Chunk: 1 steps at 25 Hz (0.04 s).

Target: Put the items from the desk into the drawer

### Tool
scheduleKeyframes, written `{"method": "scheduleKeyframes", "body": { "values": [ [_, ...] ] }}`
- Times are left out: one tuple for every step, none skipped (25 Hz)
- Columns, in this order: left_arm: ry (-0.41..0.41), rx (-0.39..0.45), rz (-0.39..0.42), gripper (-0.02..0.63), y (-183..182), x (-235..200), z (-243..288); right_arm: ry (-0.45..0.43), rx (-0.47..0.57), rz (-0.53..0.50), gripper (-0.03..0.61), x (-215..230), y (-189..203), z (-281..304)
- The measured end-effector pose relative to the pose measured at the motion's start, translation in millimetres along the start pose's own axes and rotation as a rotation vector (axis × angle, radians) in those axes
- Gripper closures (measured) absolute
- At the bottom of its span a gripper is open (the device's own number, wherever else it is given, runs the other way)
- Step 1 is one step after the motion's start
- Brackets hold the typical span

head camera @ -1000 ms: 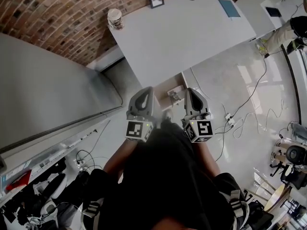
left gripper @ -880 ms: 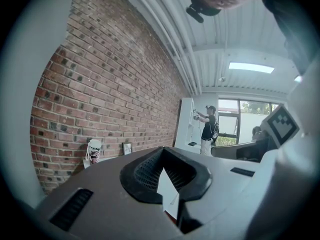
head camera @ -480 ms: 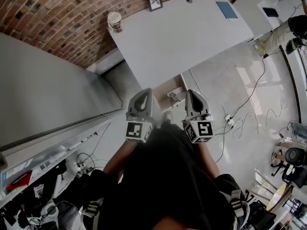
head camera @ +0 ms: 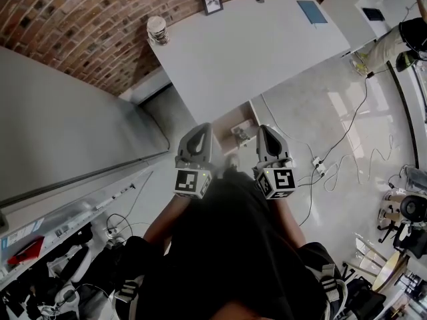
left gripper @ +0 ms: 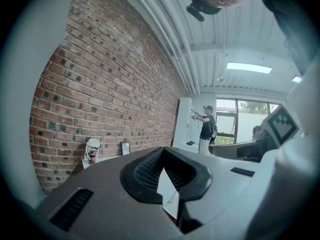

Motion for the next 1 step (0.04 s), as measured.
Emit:
{"method": "scheduleKeyframes", "body": {
  "values": [
    [0.001,-0.001,0.000,0.614,-0.1,1.2,-0.6,0.001,-0.001,-0.002,0.578,0.3,0.0,-1.5]
  ]
}}
Point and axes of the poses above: the fingertips, and each gripper's own axes: z forward along the fingers, x to its right, y out of its underside, the point moved 3 cm from there along -z, backward along the fingers, and after that the axes turned 8 degrees about x, right-handed, at the moved point
